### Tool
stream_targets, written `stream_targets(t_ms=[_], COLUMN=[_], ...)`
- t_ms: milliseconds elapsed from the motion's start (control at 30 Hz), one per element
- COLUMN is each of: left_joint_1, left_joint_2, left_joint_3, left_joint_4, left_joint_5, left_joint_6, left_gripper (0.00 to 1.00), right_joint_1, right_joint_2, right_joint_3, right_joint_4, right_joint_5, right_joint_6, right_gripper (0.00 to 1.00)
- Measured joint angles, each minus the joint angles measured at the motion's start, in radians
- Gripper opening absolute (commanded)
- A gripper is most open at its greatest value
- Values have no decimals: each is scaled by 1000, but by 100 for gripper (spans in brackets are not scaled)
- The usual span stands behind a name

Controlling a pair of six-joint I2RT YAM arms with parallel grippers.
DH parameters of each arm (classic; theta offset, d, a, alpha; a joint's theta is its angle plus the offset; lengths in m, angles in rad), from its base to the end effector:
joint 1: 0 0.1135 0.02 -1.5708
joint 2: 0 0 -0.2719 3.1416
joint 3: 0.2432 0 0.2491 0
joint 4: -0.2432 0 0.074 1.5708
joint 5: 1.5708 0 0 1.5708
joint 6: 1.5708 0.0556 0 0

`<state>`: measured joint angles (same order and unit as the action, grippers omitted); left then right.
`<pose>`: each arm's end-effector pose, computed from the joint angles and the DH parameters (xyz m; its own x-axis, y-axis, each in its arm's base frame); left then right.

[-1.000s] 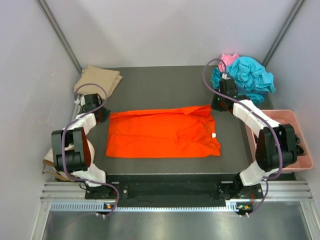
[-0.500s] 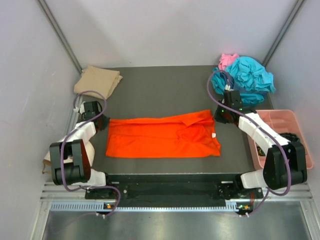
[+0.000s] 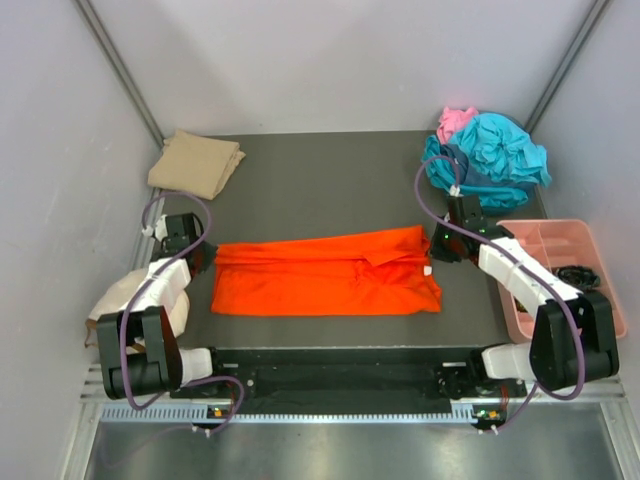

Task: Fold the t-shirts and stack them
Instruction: Fold the other side of the tshirt into a rectangle

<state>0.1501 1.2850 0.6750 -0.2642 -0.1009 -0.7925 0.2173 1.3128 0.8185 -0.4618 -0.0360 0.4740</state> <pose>0.2551 0.0442 0.1858 -0.3810 -0.7742 -0.5055 -0.6894 0.6022 -0.4027 0.2599 0.0594 0.2087 -0.8174 0.2867 -0.4997 0.1544 0.9447 0.2894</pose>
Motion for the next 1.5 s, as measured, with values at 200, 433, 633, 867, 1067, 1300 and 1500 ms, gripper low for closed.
stream_targets(t_ms=[200,433,633,867,1067,1300,1500], left_joint_1=[0,0,1,1,1,8,8], left_joint_2=[-13,-14,-17,-45,-53,-55,-113], left_joint_3=[-19,-39,-42,-43,-43,-47,-73], left_joint_4=[-13,-27,-36,-52,-56,-63,-87], left_joint_5=[-9,-16,-21,-33,-45,-73,-73], left_joint_6=[-3,-11,-26,-33,-37,-55,-103], left_gripper=[0,0,0,0,15,37,42], right_joint_1=[0,0,0,0,0,-3,-5], right_joint_2=[-7,-21,-35,-66,-76,-76,-76], right_joint_3=[0,-18,-20,-20,-23,-55,-55], right_joint_4=[1,0,-8,-22,-33,-55,-64], right_joint_5=[-5,-11,-11,-11,-15,-16,-9], right_joint_6=[0,1,2,2,2,11,24], right_gripper=[0,0,0,0,0,41,86])
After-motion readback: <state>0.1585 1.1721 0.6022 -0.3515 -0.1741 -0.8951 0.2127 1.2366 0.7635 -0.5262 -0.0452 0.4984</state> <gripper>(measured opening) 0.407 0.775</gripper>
